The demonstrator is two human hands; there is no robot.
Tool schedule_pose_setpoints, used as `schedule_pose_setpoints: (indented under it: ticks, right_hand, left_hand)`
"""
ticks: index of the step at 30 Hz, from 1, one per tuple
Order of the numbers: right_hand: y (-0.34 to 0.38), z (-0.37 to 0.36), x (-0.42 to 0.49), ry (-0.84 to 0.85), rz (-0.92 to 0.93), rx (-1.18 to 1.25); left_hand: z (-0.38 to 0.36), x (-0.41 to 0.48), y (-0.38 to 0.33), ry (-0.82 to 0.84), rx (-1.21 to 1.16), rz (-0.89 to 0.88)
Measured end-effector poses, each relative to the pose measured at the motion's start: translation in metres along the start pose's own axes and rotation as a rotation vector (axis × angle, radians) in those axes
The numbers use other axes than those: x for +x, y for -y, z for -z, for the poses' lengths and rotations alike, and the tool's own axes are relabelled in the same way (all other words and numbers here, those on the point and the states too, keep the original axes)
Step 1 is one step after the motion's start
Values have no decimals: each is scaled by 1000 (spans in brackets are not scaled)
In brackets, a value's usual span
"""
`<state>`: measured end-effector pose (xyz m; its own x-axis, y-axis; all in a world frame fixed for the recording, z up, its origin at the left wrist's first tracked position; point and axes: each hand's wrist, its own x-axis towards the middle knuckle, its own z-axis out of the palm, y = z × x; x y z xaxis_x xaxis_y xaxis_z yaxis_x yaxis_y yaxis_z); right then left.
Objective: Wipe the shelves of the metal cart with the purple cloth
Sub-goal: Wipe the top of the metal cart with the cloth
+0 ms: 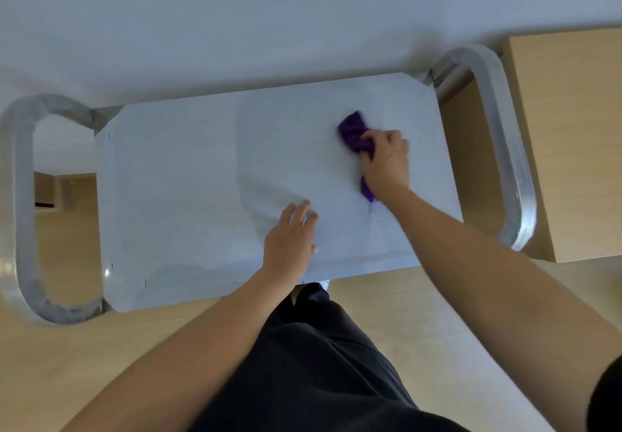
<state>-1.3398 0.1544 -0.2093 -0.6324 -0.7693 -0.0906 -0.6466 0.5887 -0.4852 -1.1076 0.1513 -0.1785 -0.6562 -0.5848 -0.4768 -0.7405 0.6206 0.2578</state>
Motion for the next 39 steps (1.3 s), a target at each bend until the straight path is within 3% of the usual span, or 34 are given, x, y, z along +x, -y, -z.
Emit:
schedule_pose_setpoints:
  ticks: [3, 8, 10, 15, 18, 20, 24, 28, 31, 35, 39]
  right_hand:
    - [-37, 27, 24, -87, -242, -32]
    - [-41, 25, 32, -131, -343, -43]
    - [-17, 7, 24, -126, -295, -17]
    - [28, -21, -2, 43, 77, 15]
    - [17, -11, 6, 67, 140, 9]
    - [0, 2, 20, 37, 75, -16]
    - [-38, 32, 47, -54, -223, -50]
    - [-30, 21, 46, -86, -275, -67]
    - [5, -7, 31, -79, -180, -7]
    - [37, -27, 17, 71, 170, -30]
    - [13, -6, 43, 59, 154, -47]
  left_hand:
    - [-1, 0, -1, -3, -8, 0]
    - [-2, 0, -1, -9, -14, 6]
    - [-2, 0, -1, -12, -17, 10]
    - [-2, 0, -2, -11, -3, 21]
    - [-2, 0, -4, -17, -9, 27]
    - [-2, 0, -5, -22, -11, 29]
    - [-4, 0, -5, -21, -22, 37]
    - [-4, 0, -5, -35, -30, 41]
    - [-3, 0, -5, -22, -29, 43]
    - [-2, 1, -6, -17, -21, 44]
    - [-3, 1, -5, -21, -28, 38]
